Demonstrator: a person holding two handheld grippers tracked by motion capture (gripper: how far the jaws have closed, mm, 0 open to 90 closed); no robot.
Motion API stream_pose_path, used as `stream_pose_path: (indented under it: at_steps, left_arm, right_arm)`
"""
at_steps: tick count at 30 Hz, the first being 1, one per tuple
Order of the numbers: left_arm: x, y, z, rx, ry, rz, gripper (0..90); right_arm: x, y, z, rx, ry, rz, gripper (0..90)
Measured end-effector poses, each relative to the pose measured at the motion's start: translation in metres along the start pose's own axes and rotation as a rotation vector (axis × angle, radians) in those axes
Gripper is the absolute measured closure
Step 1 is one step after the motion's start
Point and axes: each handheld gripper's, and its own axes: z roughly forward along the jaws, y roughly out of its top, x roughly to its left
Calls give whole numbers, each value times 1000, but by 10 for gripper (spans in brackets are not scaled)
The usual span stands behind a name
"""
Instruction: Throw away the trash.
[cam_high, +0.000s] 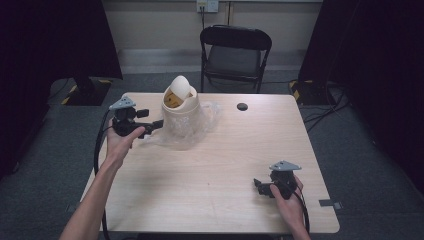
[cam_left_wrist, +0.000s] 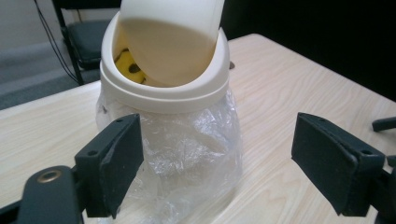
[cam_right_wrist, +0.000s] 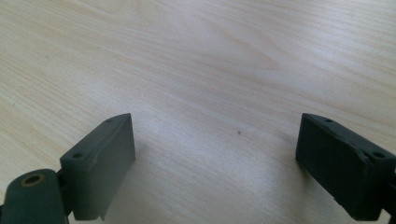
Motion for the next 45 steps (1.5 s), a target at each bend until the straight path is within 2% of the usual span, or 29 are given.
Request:
stream_pose_path:
  at_steps: [2, 6, 7, 10, 11, 15, 16, 18, 20, 26, 27, 29, 31, 33, 36, 39, 42, 45]
  left_arm:
    - [-2, -2, -5, 25, -15, 9, 169]
    - [-10, -8, -14, 12, -18, 10, 162]
    - [-14, -11, -19, 24, -38, 13, 160]
    - [-18, -13, -24, 29, -24, 24, 162]
    - [-21, -17, -27, -2, -13, 13, 162]
    - [-25, -21, -35, 28, -25, 17, 161]
    - [-27, -23, -37, 7, -19, 18, 162]
    - [-31, -28, -41, -1, -24, 9, 162]
    - [-35, -33, -44, 21, -15, 23, 161]
    - [-44, -53, -51, 37, -8, 9, 159]
    - [-45, -56, -53, 46, -6, 13, 159]
    - [-48, -65, -54, 66, 5, -3, 159]
    - [-50, -74, -54, 84, 4, -16, 160]
    - [-51, -82, -55, 101, 14, -5, 160]
    - [-53, -93, -54, 129, 19, -21, 160]
    - [-56, -107, -54, 153, 56, -8, 160]
    - [-57, -121, -52, 168, 63, -15, 159]
    - [-58, -133, -48, 210, 76, -15, 159]
  right_arm:
    - [0, 0, 0, 0, 0, 0, 108]
    - [0, 0, 0, 0, 0, 0, 108]
    - [0, 0, 0, 0, 0, 0, 108]
    - [0, 0, 0, 0, 0, 0, 108]
    - [0, 0, 0, 0, 0, 0, 108]
    - [0, 0, 0, 0, 0, 0, 108]
    - [0, 0, 0, 0, 0, -1, 108]
    - [0, 0, 0, 0, 0, 0, 108]
    - [0, 0, 0, 0, 0, -1, 108]
    - [0, 0, 0, 0, 0, 0, 108]
    - [0, 0, 0, 0, 0, -1, 108]
    - [0, 0, 0, 0, 0, -1, 108]
    - [0, 0, 0, 0, 0, -1, 108]
    - [0, 0, 0, 0, 0, -1, 108]
    - [0, 0, 0, 0, 0, 0, 108]
    - [0, 0, 0, 0, 0, 0, 108]
    - [0, 0, 0, 0, 0, 0, 108]
    - [0, 0, 0, 0, 0, 0, 108]
